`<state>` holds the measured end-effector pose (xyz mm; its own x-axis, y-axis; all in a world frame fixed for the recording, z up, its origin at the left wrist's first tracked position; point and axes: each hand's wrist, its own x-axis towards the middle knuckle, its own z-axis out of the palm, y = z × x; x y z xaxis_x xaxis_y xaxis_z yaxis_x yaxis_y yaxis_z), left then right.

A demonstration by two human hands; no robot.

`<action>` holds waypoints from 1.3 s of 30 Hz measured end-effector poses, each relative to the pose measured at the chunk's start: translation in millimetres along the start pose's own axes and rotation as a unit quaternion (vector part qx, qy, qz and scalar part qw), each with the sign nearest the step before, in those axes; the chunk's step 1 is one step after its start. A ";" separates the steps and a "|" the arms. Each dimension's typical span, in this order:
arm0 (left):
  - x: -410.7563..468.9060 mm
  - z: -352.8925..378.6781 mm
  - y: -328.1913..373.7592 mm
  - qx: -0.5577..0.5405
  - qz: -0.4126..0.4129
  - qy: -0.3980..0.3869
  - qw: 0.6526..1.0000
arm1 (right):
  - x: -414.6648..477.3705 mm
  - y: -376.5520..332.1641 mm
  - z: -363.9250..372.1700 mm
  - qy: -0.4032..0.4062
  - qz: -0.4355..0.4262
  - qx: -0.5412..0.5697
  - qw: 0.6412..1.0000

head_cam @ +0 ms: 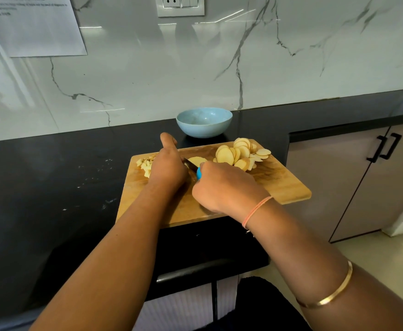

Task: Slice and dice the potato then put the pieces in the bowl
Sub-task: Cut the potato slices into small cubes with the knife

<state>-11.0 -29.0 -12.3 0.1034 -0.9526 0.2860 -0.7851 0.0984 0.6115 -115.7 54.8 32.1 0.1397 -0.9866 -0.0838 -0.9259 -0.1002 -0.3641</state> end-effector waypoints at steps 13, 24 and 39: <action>1.2 0.2 1.9 -0.001 0.013 -0.017 1.000 | -38.8 32.7 -7.1 0.027 -0.014 0.039 0.999; 1.6 5.1 7.9 0.127 0.146 -0.006 0.981 | 0.4 64.8 8.4 0.208 0.018 0.096 0.973; 16.8 21.1 10.9 0.231 0.186 -0.043 0.954 | 22.9 71.8 26.5 0.245 -0.001 0.108 0.964</action>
<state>-30.8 -50.0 -16.4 -0.2689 -0.8988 0.3463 -0.9454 0.3150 0.0833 -169.7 28.4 -20.5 -0.0898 -0.9343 0.3451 -0.8235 -0.1252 -0.5534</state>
